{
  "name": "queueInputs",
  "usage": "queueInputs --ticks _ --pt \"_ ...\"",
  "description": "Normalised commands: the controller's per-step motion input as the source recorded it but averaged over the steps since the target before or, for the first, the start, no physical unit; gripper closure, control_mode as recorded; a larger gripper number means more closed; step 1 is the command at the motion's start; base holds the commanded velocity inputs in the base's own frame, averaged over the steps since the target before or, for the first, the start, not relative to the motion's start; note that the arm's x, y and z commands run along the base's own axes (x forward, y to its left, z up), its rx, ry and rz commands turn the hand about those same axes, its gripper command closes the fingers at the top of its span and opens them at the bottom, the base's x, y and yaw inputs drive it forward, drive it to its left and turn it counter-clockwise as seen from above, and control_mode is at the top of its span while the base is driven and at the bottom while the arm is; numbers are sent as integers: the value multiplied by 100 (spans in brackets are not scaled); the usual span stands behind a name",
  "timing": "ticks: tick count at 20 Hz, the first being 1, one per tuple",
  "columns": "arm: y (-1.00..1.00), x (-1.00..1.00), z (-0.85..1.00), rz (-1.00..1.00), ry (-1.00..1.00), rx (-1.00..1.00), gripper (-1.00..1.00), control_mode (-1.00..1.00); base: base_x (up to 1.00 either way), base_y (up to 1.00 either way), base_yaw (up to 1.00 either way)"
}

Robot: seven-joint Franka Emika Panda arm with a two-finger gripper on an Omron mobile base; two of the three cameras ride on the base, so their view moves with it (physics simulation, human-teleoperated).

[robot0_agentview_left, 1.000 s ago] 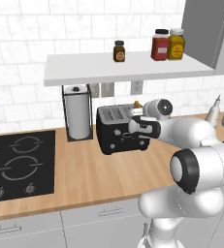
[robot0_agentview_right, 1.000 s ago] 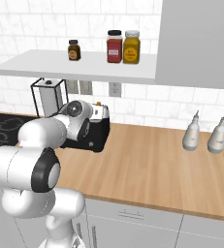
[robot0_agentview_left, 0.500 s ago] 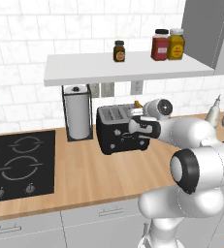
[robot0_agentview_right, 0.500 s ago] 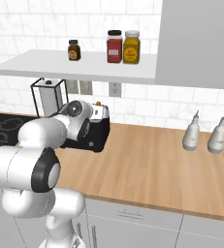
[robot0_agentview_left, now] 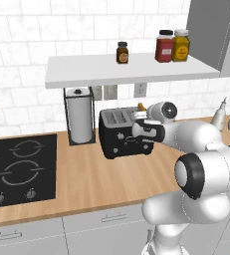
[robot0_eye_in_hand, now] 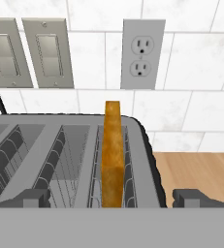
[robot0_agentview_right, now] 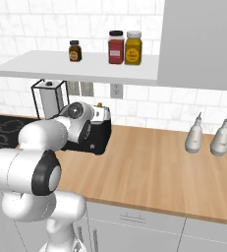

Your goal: Start the toaster. Once the lever pops up, take the bread to the plate on the dining counter.

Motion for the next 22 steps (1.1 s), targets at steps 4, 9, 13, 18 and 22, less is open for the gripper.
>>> queueInputs --ticks 4,9,13,18,22 --pt "0 0 0 0 0 0 -100 -100 0 0 0" --pt "0 0 0 0 0 0 -100 -100 0 0 0" --pt "0 0 0 0 0 0 -100 -100 0 0 0" --pt "0 0 0 0 0 0 -100 -100 0 0 0" --pt "0 0 0 0 0 0 -100 -100 0 0 0"
